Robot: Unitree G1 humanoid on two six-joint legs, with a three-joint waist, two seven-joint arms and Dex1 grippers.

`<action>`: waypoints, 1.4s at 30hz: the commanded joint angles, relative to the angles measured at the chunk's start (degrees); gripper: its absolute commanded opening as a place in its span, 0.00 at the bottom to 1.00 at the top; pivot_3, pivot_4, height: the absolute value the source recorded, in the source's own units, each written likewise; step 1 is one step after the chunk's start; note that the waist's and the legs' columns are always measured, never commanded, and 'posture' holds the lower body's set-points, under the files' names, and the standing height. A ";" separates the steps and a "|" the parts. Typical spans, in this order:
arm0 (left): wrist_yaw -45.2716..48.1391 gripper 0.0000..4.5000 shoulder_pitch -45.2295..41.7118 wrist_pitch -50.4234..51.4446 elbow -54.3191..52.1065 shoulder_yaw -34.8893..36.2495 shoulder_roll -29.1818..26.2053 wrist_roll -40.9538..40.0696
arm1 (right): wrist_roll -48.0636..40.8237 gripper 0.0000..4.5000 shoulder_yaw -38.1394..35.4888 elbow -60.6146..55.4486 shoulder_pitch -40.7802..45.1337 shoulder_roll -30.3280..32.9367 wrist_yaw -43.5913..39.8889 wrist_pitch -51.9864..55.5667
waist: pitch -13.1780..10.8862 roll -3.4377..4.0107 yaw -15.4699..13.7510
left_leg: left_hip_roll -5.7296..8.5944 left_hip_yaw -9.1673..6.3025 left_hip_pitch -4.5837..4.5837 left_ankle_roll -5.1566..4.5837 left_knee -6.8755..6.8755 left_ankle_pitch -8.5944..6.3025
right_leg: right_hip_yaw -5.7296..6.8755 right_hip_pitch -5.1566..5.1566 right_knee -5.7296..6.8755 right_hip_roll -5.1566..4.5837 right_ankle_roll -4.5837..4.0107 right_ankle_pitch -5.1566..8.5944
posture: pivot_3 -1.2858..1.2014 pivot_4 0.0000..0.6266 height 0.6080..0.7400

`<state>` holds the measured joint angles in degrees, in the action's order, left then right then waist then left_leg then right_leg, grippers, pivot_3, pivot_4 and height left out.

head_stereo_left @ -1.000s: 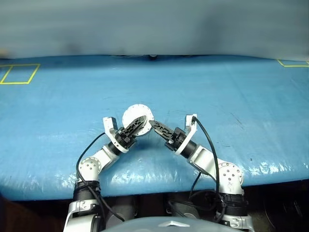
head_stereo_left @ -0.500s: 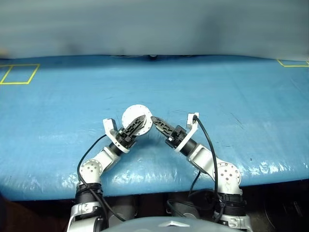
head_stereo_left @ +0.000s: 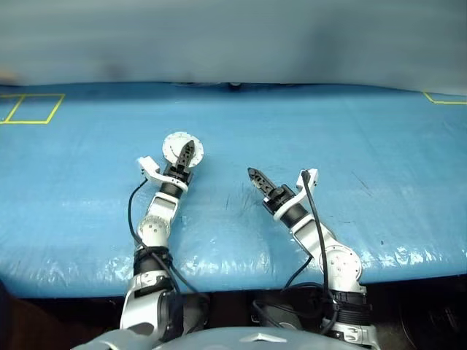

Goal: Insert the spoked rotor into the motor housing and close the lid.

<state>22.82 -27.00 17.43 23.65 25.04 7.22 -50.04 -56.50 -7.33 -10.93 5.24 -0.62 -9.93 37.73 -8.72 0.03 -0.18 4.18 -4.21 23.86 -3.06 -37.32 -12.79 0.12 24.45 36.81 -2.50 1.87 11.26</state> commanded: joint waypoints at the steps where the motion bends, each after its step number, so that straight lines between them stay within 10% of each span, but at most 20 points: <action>1: -4.25 0.57 -6.30 -6.85 5.10 2.11 0.58 1.87 | 0.99 0.76 0.22 -3.30 -0.22 -0.16 -0.58 -1.49 | -0.02 -0.04 -0.08 | 0.03 0.00 0.00 -0.01 0.00 -0.01 | 0.00 0.00 0.00 -0.01 0.00 0.00 | 0.52 0.24 1.00; 16: -13.67 0.57 -15.37 -19.26 23.23 4.61 -2.08 9.99 | 3.70 0.76 0.33 -3.59 -1.74 -0.82 -0.83 -2.51 | -0.13 -0.21 0.76 | 0.17 0.04 -0.06 -0.02 0.00 -0.02 | -0.04 0.00 0.03 -0.02 0.15 -0.09 | 0.52 0.24 1.00; 21: -17.38 0.99 -13.04 -25.09 21.05 6.13 -2.80 11.30 | 4.09 0.77 0.20 -2.67 -1.49 -0.62 -0.35 -1.92 | -0.12 -0.20 1.08 | 0.10 0.13 -0.24 0.00 0.00 0.00 | -0.16 -0.10 0.09 0.01 0.14 -0.09 | 0.52 0.24 1.00; 42: -26.22 0.99 -1.47 -32.06 2.64 -4.82 -3.63 30.94 | 11.37 0.77 2.68 -2.76 -1.76 1.44 -2.11 -3.77 | -0.10 -0.21 0.80 | 0.02 0.22 -0.28 0.01 -0.04 0.02 | -0.22 -0.14 0.10 0.08 0.13 -0.11 | 0.52 0.24 1.00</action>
<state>-2.66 -28.49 -11.93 29.32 21.52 4.52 -22.16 -46.62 -5.17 -11.71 3.28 0.54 -10.78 36.03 -8.82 -0.19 0.62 4.20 -3.99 23.57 -3.05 -37.36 -12.76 -0.10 24.31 36.91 -2.42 2.00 11.15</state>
